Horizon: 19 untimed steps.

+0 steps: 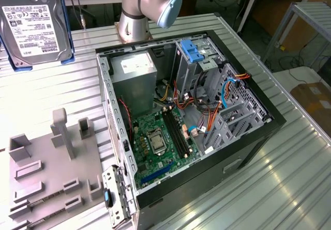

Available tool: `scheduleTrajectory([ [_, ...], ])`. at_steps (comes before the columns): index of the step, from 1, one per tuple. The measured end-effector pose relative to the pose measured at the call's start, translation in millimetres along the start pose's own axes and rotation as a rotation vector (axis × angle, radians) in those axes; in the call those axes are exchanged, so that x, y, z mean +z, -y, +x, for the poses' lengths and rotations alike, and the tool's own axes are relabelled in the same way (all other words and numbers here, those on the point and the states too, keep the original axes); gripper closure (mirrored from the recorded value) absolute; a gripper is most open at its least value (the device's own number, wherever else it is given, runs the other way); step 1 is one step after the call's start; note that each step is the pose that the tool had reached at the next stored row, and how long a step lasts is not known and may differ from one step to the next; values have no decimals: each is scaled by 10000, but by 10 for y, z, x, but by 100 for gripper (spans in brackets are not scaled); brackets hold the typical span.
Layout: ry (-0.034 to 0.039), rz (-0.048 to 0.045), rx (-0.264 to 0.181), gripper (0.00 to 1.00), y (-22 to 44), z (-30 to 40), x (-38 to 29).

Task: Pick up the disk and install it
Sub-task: 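Pick up the disk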

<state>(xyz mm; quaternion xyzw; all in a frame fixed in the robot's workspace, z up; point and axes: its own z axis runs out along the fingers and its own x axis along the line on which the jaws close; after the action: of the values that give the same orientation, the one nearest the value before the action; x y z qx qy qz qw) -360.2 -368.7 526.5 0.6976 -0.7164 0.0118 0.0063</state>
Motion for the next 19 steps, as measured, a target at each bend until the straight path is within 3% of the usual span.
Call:
scheduleTrajectory([
  [19, 0, 1, 0, 63, 493, -13, 4],
])
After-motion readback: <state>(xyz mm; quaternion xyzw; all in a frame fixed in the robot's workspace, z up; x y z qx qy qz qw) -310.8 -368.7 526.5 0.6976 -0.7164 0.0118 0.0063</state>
